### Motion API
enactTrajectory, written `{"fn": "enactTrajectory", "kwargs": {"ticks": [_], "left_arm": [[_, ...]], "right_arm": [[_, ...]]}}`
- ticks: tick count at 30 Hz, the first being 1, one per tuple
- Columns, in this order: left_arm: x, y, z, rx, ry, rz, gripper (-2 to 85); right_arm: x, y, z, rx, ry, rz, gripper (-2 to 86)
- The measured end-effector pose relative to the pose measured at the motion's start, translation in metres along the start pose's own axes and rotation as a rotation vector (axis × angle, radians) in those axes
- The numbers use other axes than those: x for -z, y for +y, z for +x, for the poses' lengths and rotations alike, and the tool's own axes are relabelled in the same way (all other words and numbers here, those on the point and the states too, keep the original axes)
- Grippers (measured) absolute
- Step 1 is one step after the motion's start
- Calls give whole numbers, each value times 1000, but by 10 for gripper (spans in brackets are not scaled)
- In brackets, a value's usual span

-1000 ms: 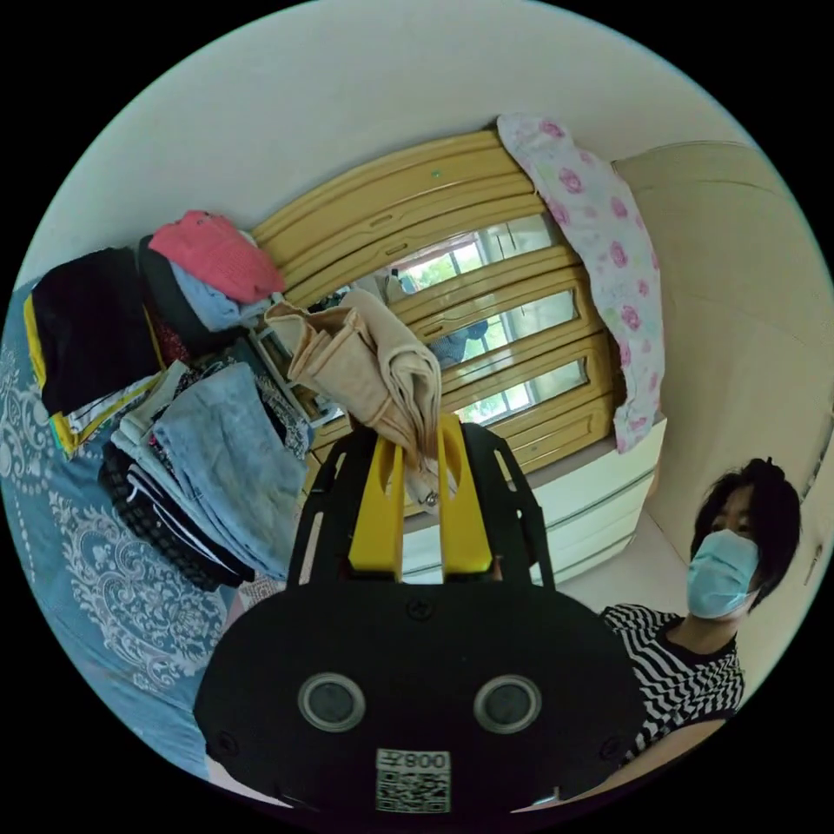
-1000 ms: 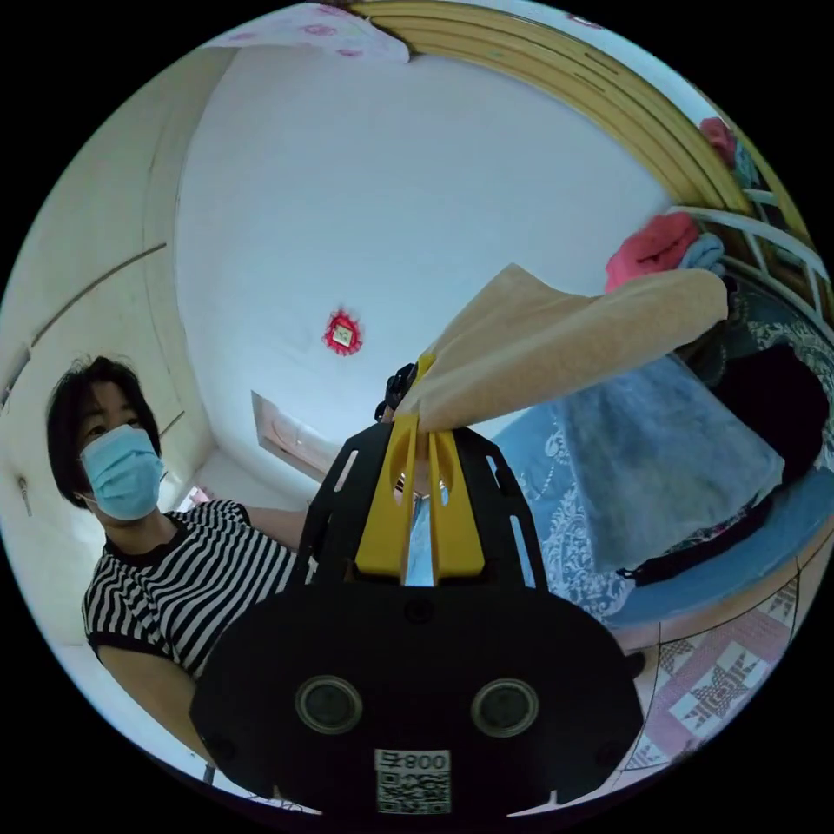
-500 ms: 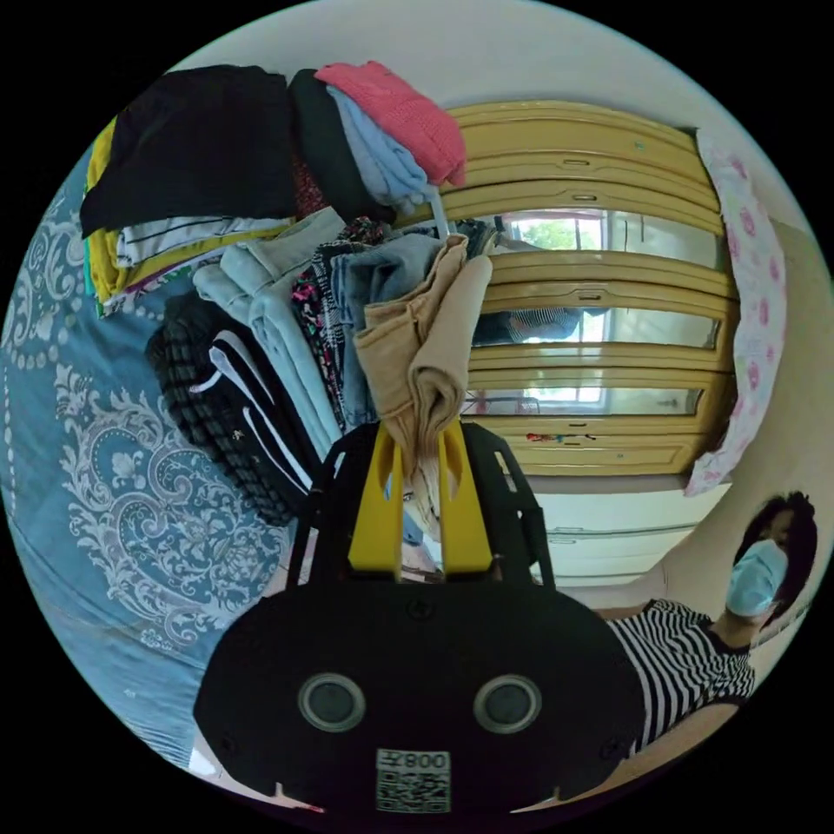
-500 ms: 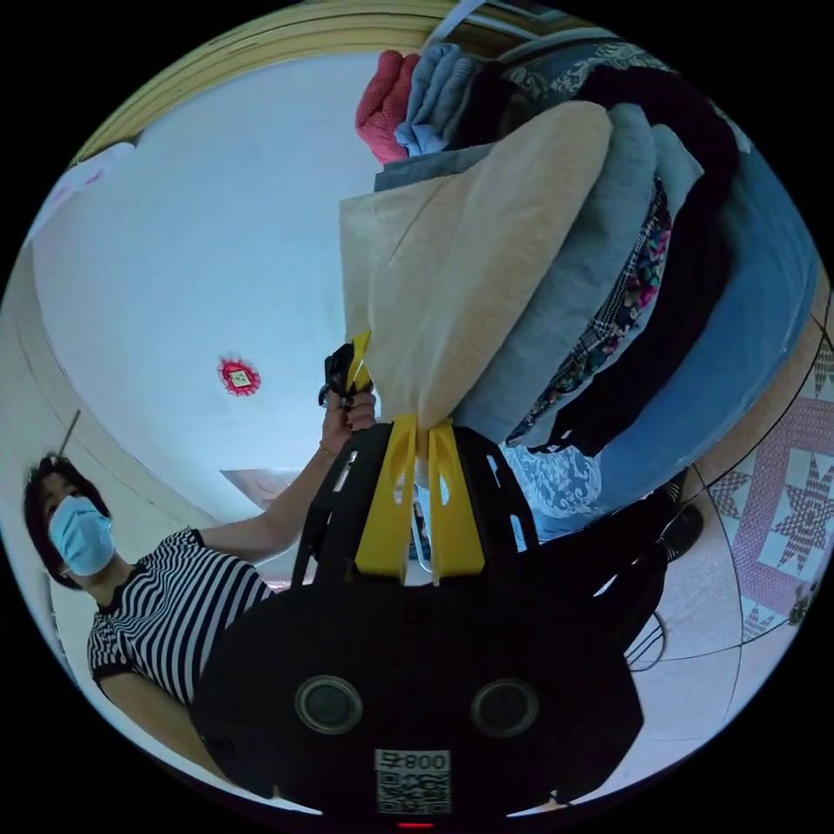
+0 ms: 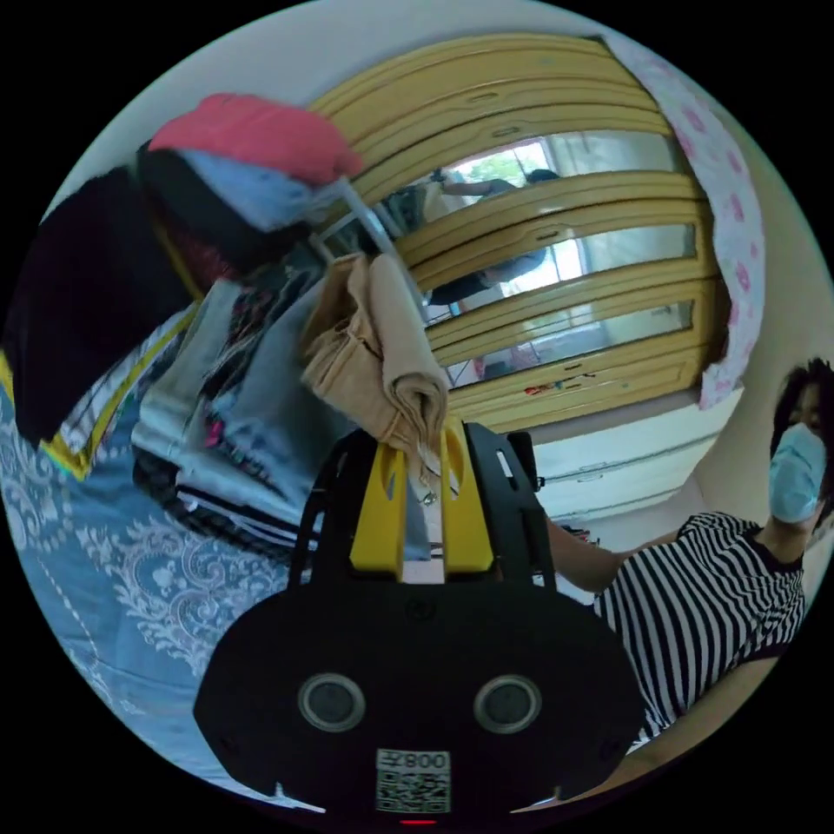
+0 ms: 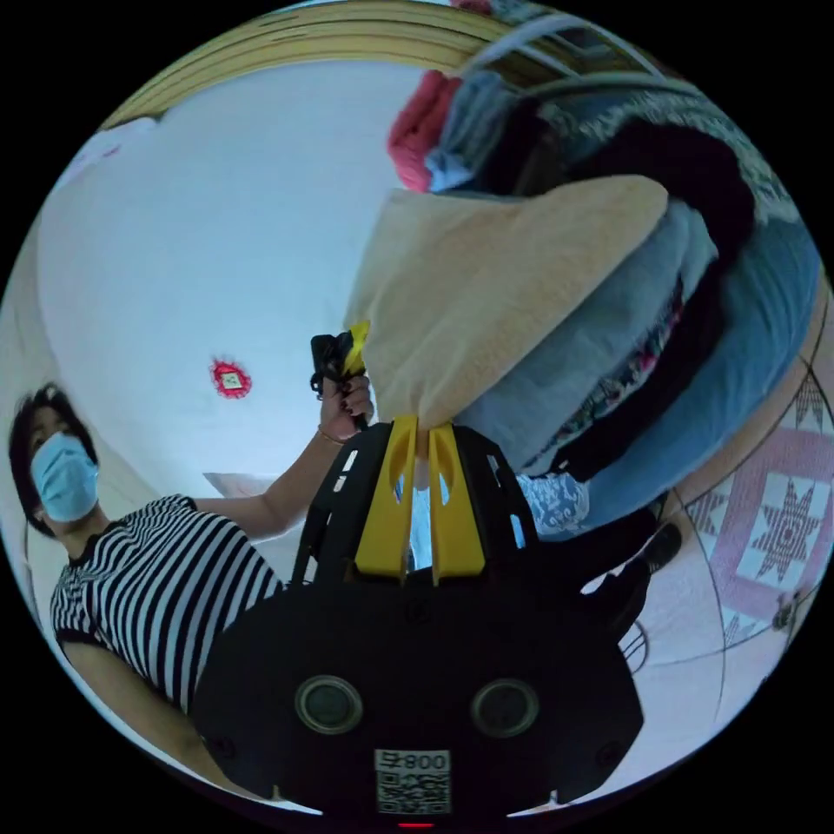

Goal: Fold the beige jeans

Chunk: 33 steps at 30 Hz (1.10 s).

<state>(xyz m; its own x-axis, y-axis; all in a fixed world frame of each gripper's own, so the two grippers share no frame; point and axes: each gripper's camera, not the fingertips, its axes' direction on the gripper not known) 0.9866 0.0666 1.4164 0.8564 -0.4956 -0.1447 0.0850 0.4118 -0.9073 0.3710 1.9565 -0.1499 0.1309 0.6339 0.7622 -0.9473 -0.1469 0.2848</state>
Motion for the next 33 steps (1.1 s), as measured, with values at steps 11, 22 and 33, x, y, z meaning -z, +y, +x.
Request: {"fn": "enactTrajectory", "kwargs": {"ticks": [11, 22, 33], "left_arm": [[0, -32, 40, 97, -57, 90, 80], [-26, -71, 124, 131, -436, 147, 32], [-135, -169, 157, 60, -561, 5, 2]], "right_arm": [[-7, -9, 127, -227, -82, -22, 53], [48, -69, 146, -118, -23, 92, 23], [-27, -203, 188, 72, 87, -216, 1]]}}
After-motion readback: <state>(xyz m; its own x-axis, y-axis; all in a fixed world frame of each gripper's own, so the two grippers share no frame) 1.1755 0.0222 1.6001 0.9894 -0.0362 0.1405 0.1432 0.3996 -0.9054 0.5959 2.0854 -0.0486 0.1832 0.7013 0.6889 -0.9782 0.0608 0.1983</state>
